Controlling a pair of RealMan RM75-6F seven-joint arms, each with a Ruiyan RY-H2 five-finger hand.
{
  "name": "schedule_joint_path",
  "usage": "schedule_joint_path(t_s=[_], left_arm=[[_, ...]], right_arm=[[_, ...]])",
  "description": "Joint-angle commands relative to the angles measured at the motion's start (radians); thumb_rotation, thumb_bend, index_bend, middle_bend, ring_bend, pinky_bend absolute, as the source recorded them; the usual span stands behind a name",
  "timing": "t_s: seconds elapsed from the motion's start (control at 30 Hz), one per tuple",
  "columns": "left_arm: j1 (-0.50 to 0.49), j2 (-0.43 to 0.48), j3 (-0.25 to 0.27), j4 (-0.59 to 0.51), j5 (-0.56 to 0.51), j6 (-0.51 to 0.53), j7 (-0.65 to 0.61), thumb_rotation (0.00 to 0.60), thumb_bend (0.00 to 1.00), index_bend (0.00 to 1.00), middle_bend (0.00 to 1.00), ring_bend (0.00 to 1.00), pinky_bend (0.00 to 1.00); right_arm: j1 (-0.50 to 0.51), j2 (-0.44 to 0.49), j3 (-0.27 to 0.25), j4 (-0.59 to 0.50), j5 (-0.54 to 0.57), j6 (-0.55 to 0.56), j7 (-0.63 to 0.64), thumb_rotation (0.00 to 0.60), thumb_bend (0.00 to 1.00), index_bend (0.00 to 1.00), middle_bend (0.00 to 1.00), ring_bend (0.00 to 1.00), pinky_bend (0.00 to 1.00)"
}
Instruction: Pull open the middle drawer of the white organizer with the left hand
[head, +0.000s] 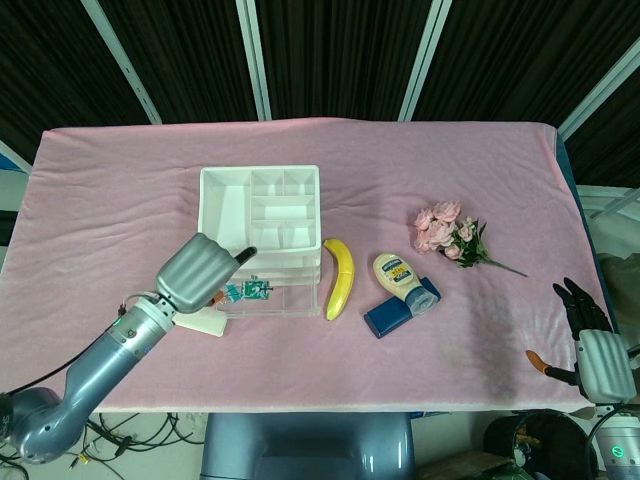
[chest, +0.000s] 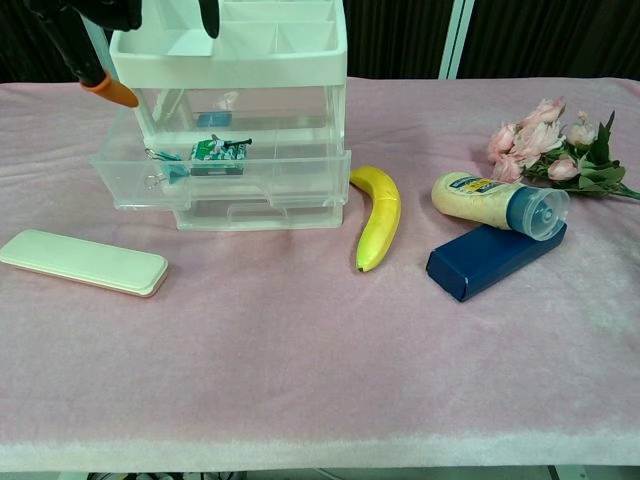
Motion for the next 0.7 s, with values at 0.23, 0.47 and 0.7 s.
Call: schedule_joint_path(t_s=[0.23, 0.47, 0.7], left_arm=[[-0.059, -0.036, 0.044, 0.081, 0.058, -0.083, -0.006, 0.6, 0.14, 0.33, 1.0, 1.0, 1.0], [-0.061, -0.044, 0.071, 0.107, 0.149, -0.093, -0.044, 0.6, 0.14, 0.35, 1.0, 1.0, 1.0], [-0.074, -0.054, 0.09, 0.129, 0.169, -0.109, -0.032, 0.6, 0.14, 0.35, 1.0, 1.0, 1.0]], right_arm=[[0.0, 0.0, 0.001, 0.001, 0.002, -0.001, 0.001, 0.6, 0.08, 0.0, 0.0, 0.0, 0.12], [0.0, 0.001, 0.001, 0.001, 0.003, -0.002, 0.003, 0.6, 0.08, 0.0, 0.0, 0.0, 0.12], [0.0, 0.0, 0.0, 0.0, 0.001, -0.001, 0.002, 0.6, 0.08, 0.0, 0.0, 0.0, 0.12]])
